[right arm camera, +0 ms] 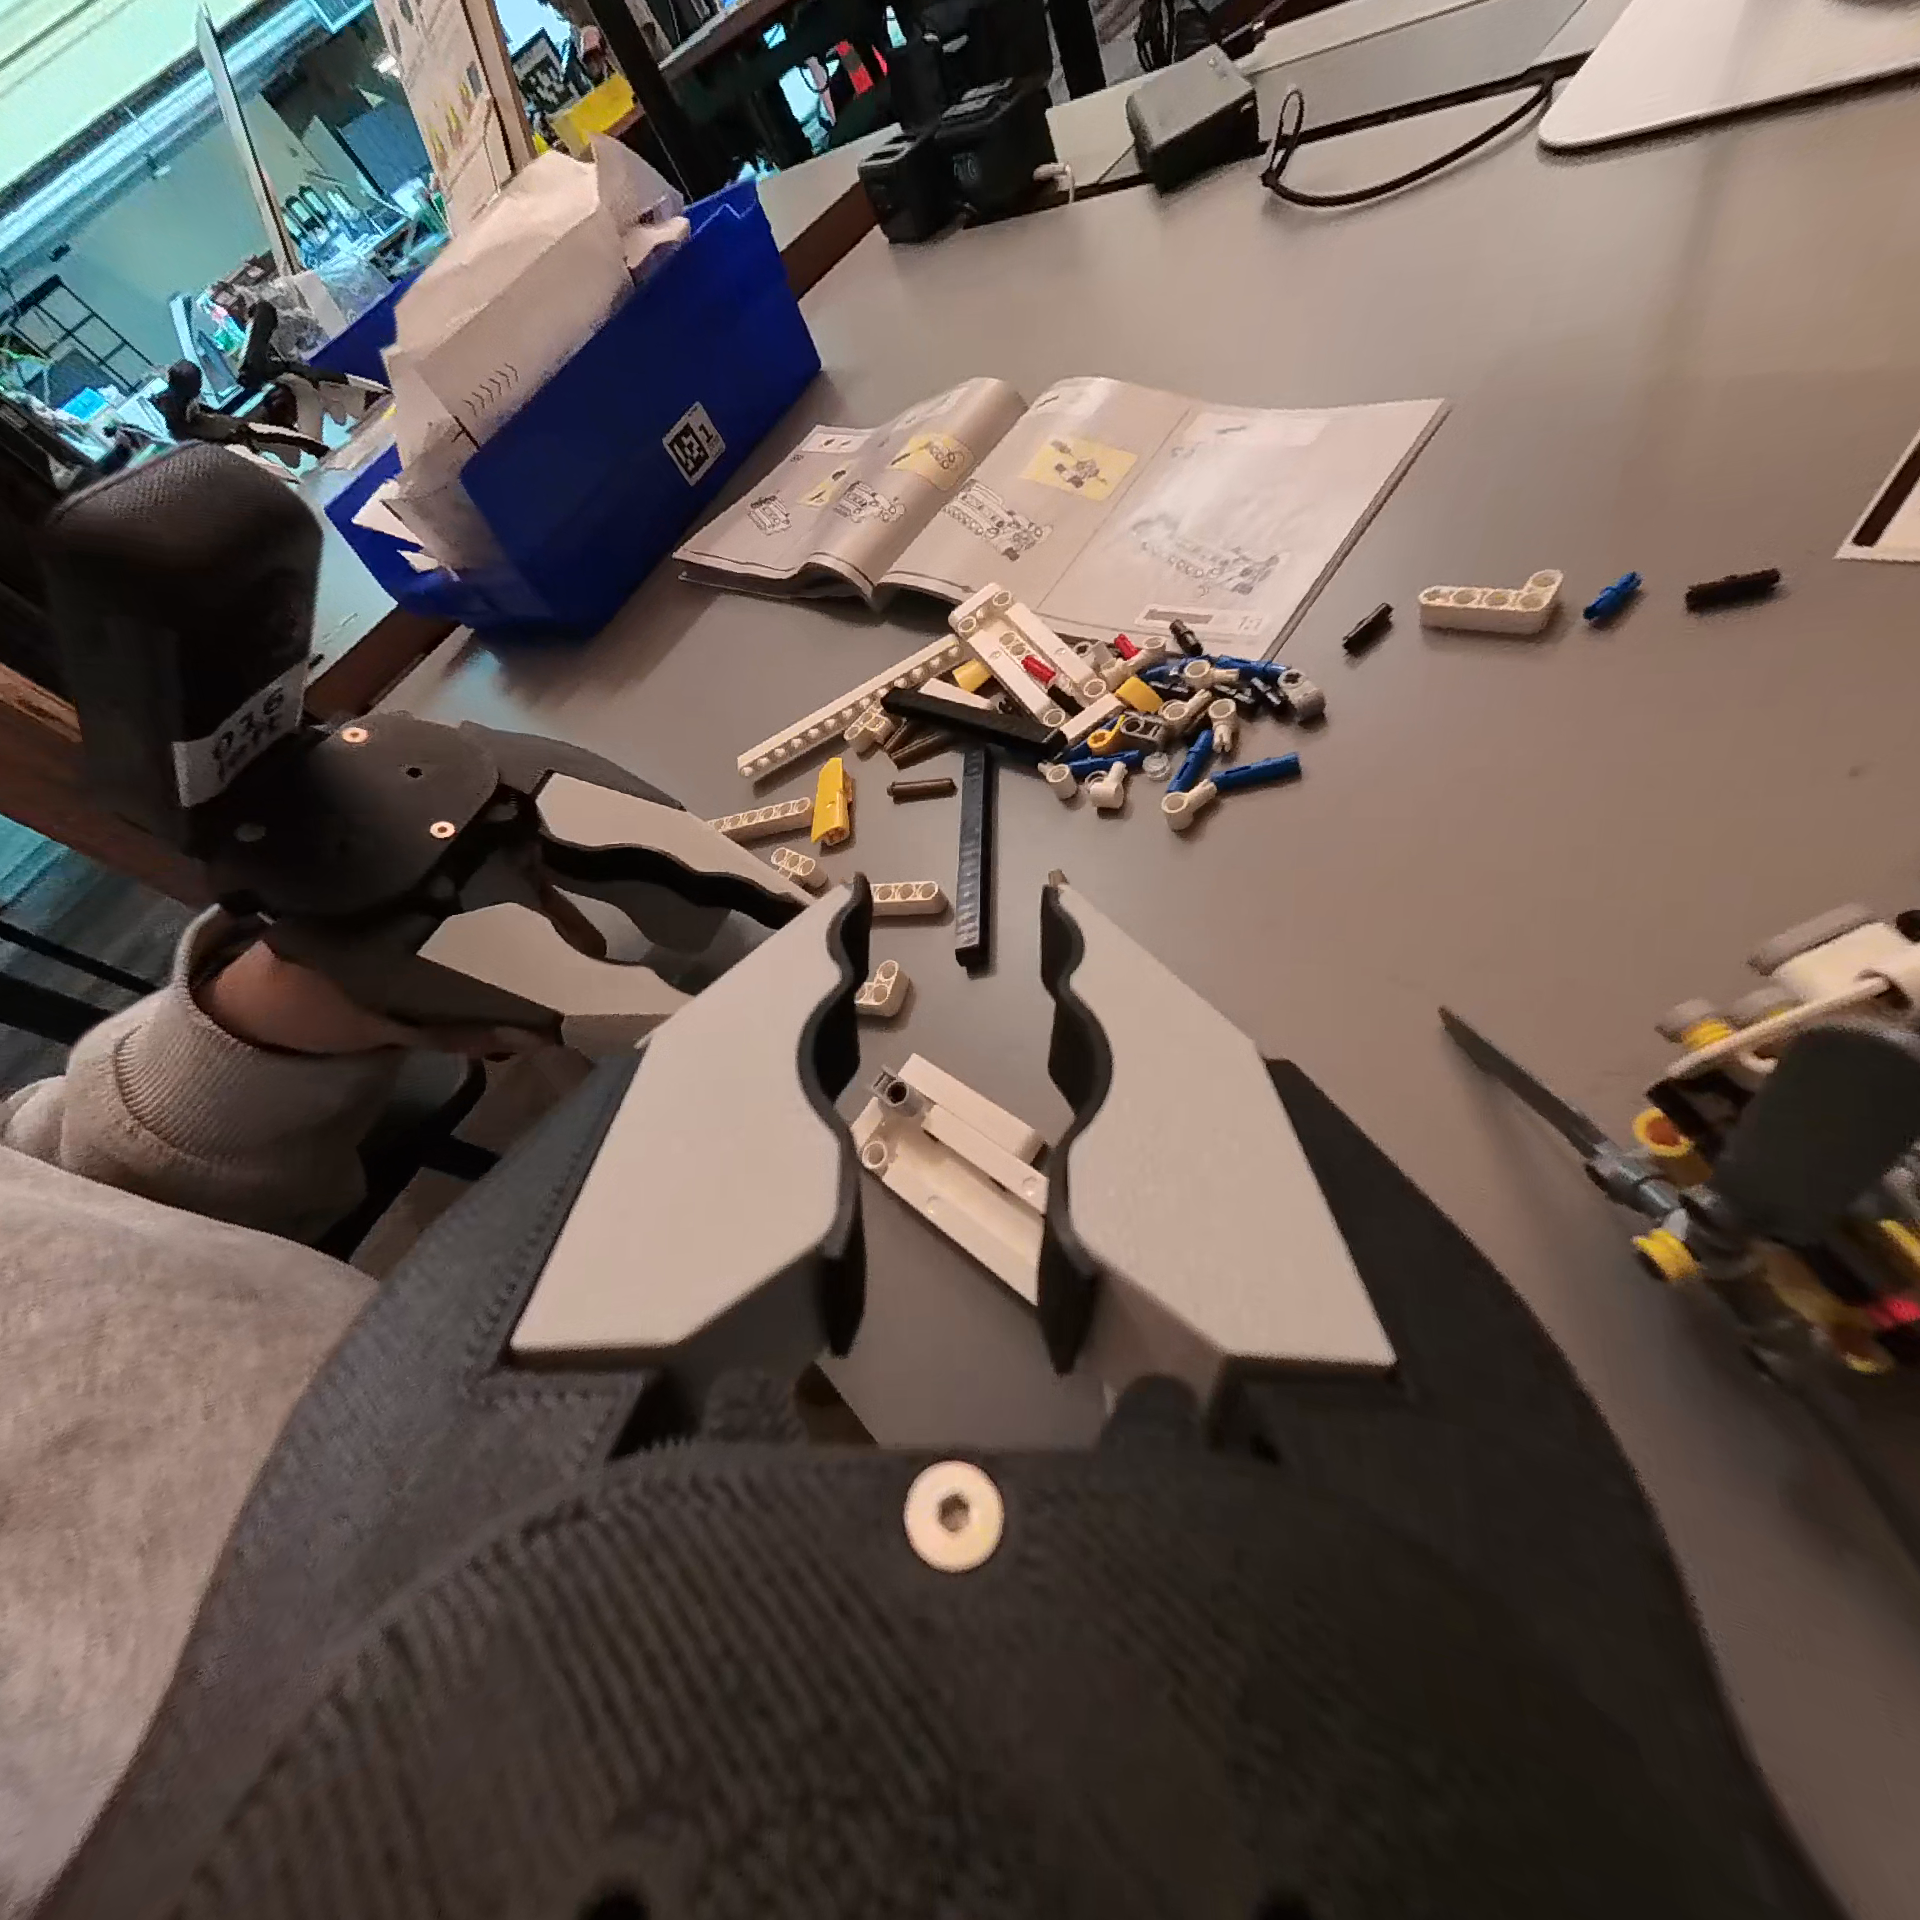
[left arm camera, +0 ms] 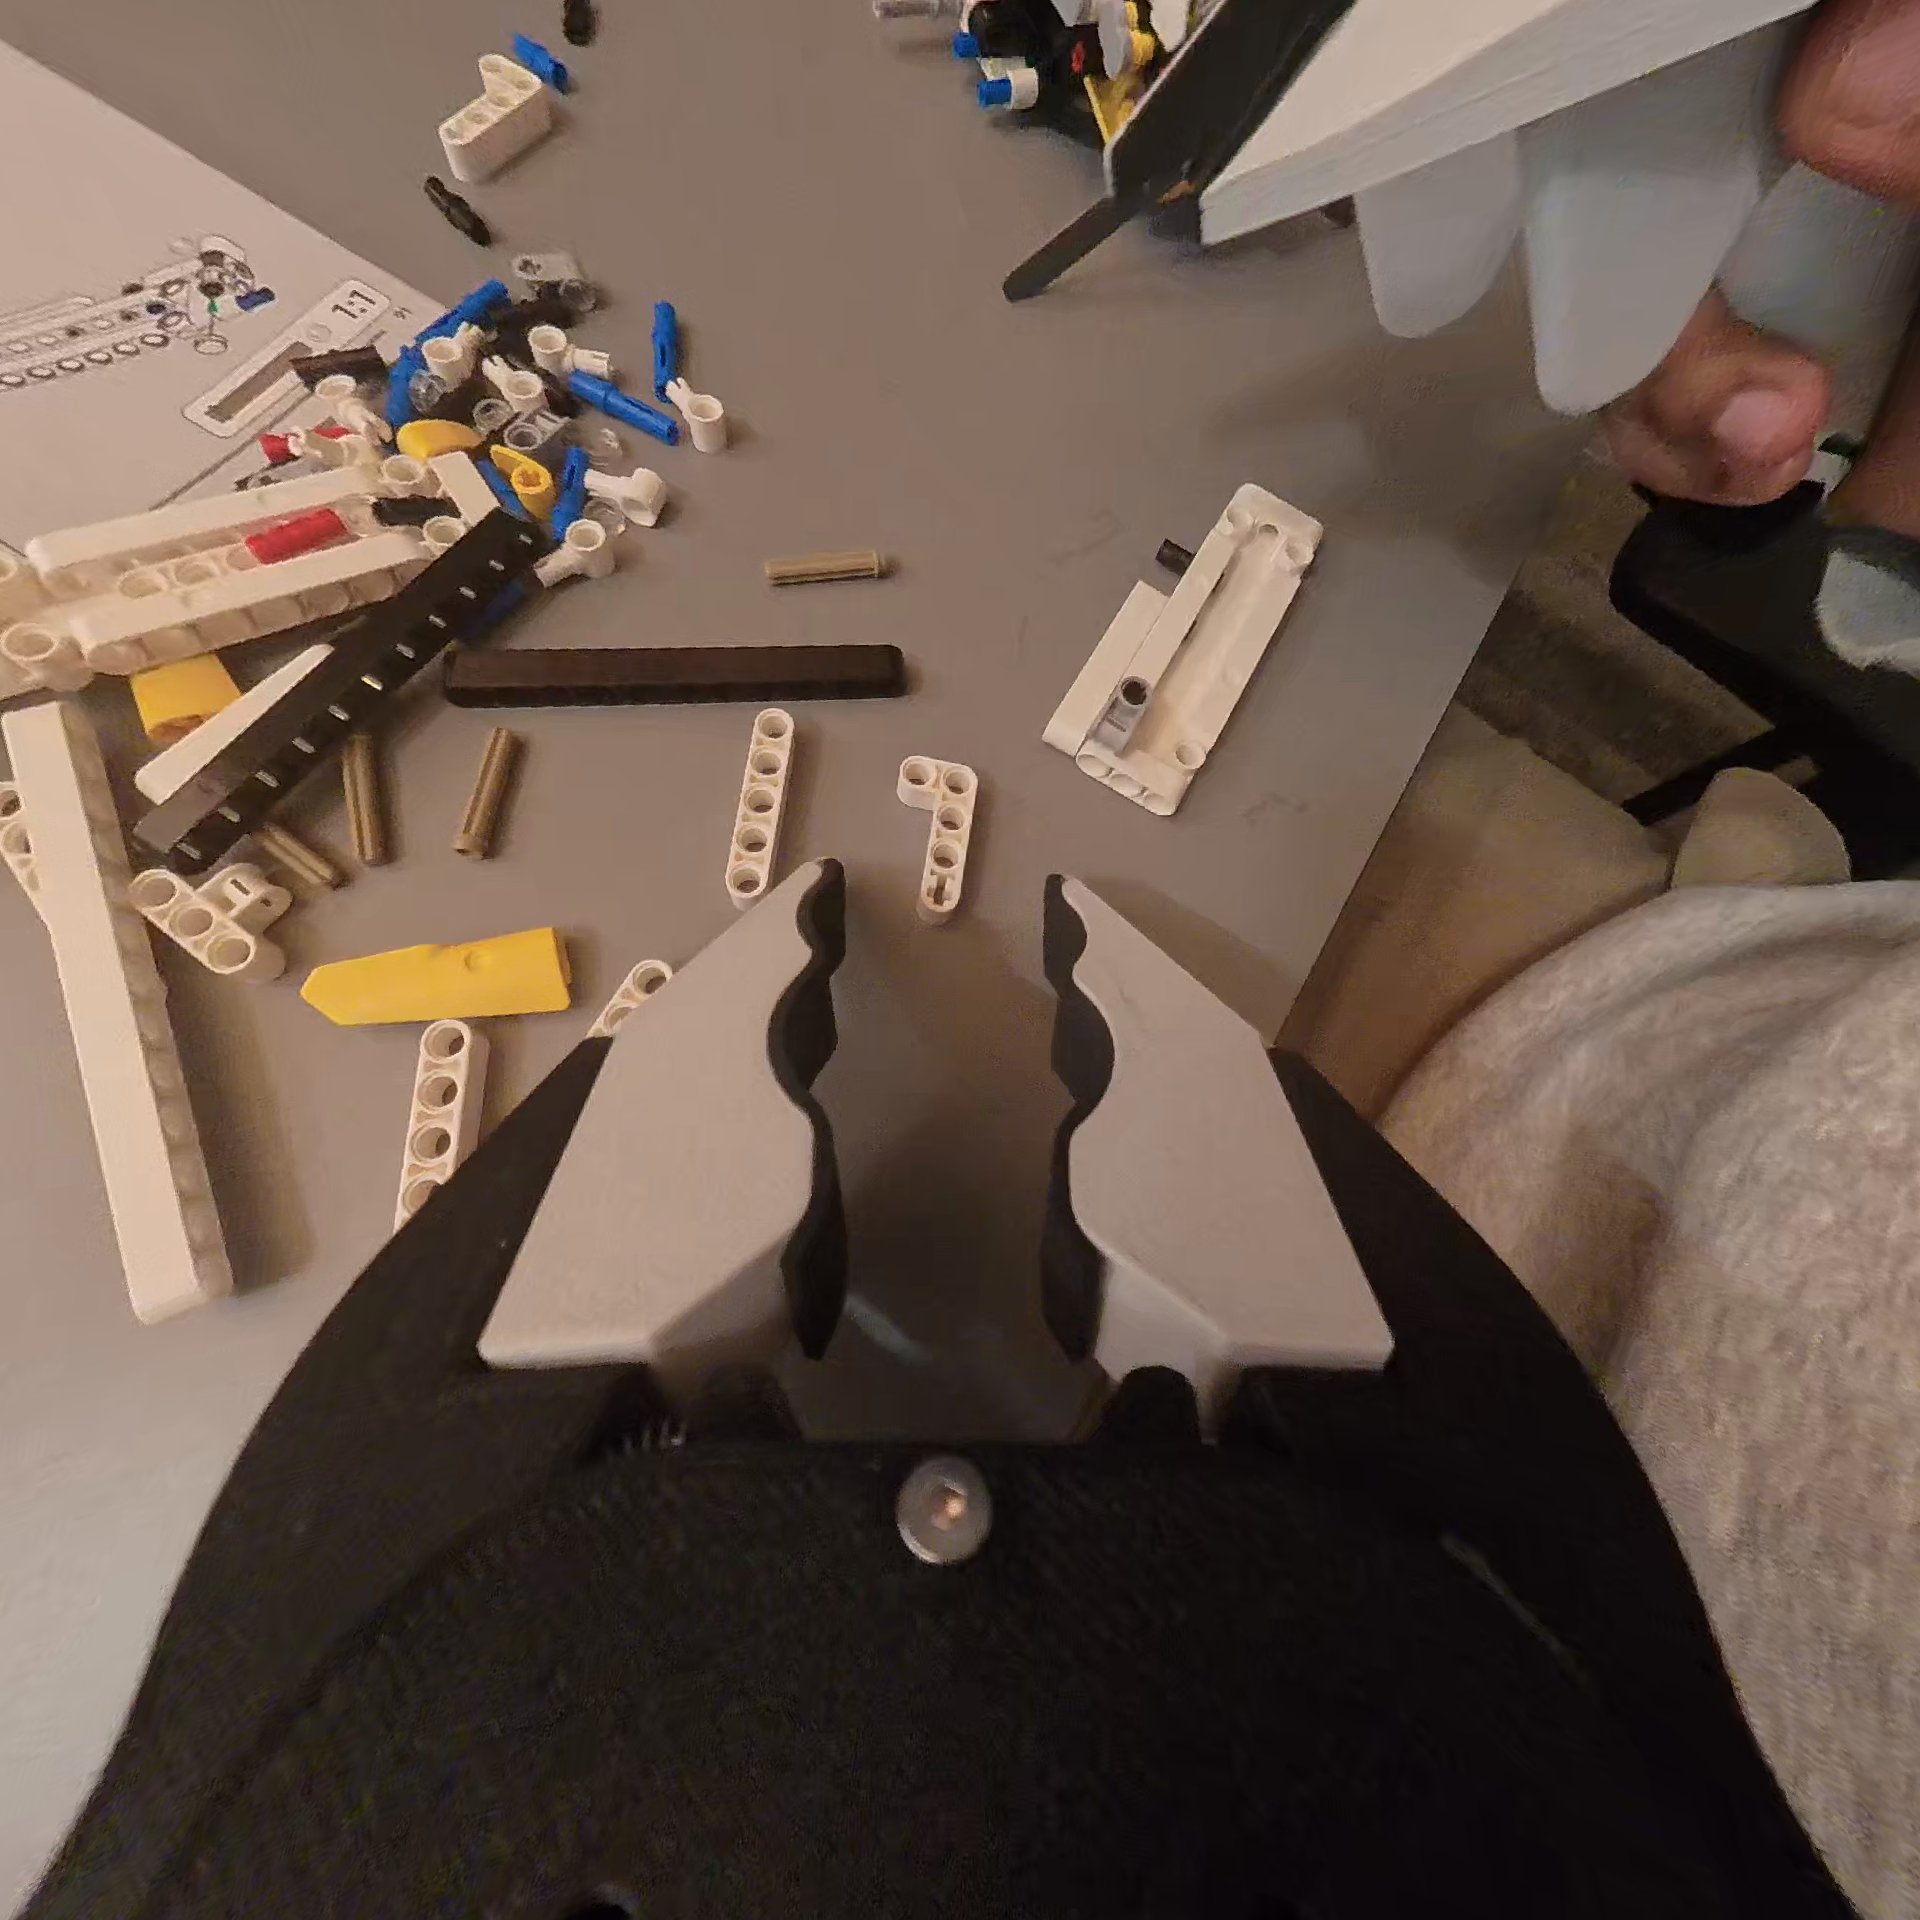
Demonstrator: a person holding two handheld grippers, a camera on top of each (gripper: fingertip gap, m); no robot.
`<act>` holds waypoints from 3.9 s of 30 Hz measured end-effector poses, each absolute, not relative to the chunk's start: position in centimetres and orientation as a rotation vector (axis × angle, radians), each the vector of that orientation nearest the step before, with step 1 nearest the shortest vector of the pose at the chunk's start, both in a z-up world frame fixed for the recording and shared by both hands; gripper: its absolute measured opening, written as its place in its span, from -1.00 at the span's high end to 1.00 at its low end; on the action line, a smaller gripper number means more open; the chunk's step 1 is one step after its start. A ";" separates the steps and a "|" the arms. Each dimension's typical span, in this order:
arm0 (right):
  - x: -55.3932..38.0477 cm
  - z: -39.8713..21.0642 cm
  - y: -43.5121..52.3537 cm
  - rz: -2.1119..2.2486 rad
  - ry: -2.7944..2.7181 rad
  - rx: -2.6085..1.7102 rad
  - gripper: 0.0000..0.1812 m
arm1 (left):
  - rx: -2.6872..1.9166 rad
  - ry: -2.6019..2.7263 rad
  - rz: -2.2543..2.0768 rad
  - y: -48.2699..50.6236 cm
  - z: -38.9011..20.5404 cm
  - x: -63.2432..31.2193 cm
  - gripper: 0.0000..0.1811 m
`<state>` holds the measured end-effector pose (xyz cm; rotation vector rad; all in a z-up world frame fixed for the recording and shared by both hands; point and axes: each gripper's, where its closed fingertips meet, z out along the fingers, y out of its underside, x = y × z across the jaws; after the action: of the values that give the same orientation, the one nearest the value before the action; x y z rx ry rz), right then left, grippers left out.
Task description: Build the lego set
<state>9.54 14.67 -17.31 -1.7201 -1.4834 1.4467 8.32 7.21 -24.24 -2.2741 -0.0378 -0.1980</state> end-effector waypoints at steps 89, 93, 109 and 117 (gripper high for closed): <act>1.7 -6.2 25.6 0.552 -1.595 -0.827 0.47 | -2.036 -0.233 -0.519 7.9 -21.9 8.2 0.80; -2.2 -9.1 26.6 0.391 -1.738 -0.667 0.76 | -2.035 -0.239 -0.532 7.9 -21.8 8.2 0.80; -1.8 -24.4 28.4 0.354 -2.591 -1.039 0.79 | -2.012 -0.255 -0.583 7.9 -21.6 8.2 0.79; -2.0 -23.7 27.6 0.373 -2.581 -1.004 0.93 | -1.996 -0.254 -0.593 7.9 -21.4 8.1 0.80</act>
<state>-1.96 27.64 -23.68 -1.0038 -2.5809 0.3734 8.14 7.89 -21.37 -1.9958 -0.2543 -0.5931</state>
